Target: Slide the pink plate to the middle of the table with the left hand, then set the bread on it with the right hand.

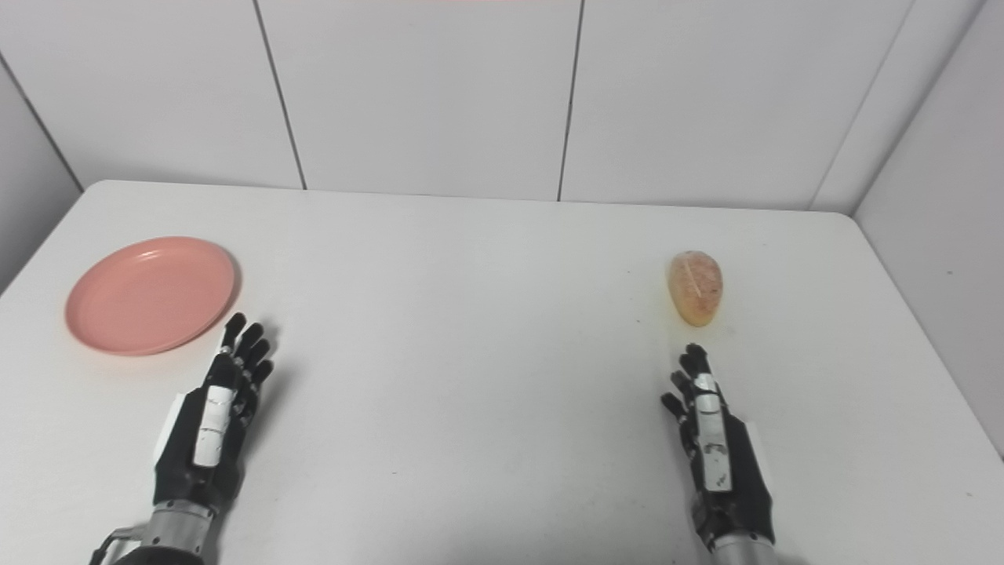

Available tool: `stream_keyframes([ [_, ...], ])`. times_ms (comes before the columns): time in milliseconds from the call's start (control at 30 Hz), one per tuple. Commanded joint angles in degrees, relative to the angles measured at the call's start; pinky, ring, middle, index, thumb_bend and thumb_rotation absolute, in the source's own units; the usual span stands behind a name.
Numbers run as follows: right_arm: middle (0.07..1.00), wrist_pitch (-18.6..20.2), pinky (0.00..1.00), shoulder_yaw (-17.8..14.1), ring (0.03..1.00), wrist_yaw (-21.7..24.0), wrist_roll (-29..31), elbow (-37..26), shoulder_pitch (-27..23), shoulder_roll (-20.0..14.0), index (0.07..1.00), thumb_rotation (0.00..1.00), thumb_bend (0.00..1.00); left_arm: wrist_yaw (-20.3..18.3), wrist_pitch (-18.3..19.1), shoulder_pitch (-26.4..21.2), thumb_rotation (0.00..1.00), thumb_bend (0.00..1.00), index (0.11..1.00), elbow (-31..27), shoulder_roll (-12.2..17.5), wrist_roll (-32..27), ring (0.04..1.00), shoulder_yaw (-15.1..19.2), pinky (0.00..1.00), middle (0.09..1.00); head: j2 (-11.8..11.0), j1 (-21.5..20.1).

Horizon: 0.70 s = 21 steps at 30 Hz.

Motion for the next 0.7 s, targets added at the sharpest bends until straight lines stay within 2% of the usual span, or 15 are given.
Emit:
stream_keyframes([
  [0,0.99,-0.9,1.0,-0.7,0.988,1.1,1.0,1.9,0.3,-0.9,0.985,1.0,0.77,0.3,-2.4,1.0,0.87,0.89,1.0,1.8,-2.3,1.1,0.999,-1.7,1.0,0.997,-0.7,0.9],
  [233,0.985,-3.3,1.0,-2.0,0.988,2.3,2.9,5.3,0.0,-1.7,0.989,1.0,0.77,0.4,-5.2,0.7,0.89,0.83,1.0,4.8,-3.4,2.3,1.0,-2.3,1.0,0.998,-3.6,2.4],
  [667,0.987,-7.5,1.0,-2.0,0.985,3.5,2.9,9.9,-0.5,-2.2,0.993,1.0,0.76,0.9,-7.5,0.3,0.9,0.79,1.0,8.6,-4.3,2.9,1.0,-2.6,1.0,0.999,-7.5,3.5],
])
